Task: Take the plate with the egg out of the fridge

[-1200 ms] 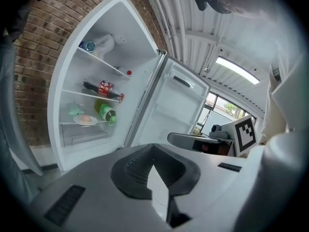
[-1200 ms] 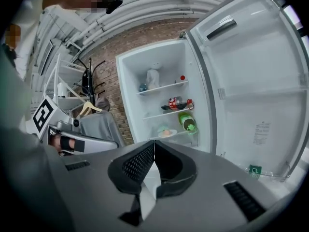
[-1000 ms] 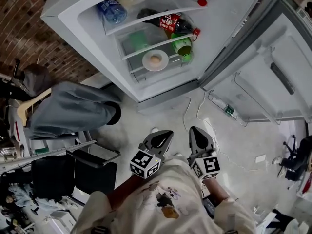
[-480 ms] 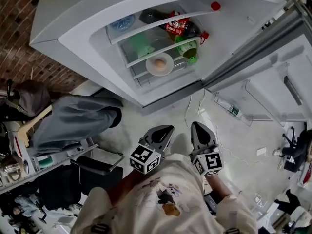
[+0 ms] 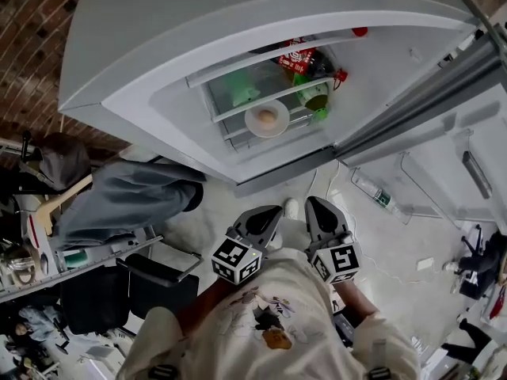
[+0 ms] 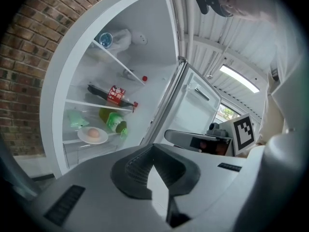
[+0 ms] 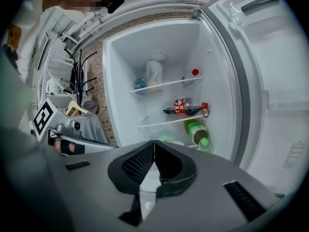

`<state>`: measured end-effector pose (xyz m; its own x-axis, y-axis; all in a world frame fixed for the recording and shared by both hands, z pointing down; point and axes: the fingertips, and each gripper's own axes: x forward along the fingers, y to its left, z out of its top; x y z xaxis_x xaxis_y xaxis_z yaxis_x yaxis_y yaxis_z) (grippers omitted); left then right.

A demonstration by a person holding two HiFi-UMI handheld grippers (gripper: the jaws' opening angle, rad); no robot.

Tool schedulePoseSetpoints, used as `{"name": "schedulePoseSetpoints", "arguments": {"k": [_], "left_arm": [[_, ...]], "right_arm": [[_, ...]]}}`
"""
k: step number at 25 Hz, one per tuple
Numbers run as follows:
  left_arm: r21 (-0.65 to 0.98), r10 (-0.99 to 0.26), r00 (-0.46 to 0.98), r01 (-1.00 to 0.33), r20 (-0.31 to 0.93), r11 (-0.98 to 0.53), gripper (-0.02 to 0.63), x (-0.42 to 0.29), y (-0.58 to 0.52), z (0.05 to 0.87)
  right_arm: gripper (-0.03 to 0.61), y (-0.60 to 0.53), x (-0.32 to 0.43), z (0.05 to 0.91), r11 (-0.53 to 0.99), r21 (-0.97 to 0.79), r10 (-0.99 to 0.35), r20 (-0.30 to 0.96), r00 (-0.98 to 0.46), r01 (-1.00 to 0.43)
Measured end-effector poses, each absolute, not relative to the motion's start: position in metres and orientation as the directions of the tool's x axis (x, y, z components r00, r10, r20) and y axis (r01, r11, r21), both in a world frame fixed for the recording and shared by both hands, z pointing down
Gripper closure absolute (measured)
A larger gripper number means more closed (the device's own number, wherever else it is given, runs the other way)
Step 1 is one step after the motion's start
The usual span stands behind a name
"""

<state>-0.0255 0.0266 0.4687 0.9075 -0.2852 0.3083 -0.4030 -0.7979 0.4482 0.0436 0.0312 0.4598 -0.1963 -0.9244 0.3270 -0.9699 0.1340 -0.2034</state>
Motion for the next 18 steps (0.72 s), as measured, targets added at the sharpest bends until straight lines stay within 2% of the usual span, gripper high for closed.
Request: {"name": "schedulePoseSetpoints", "arguments": {"k": [18], "left_arm": [[0.395,-0.414,0.847,-0.525,0.335,-0.754,0.604,0.025,-0.023,0.47]], "right_arm": [[0.572,-0.021,0.08,0.467,0.287,-0.256,-0.886,0.296,-0.357,-0.923]]}}
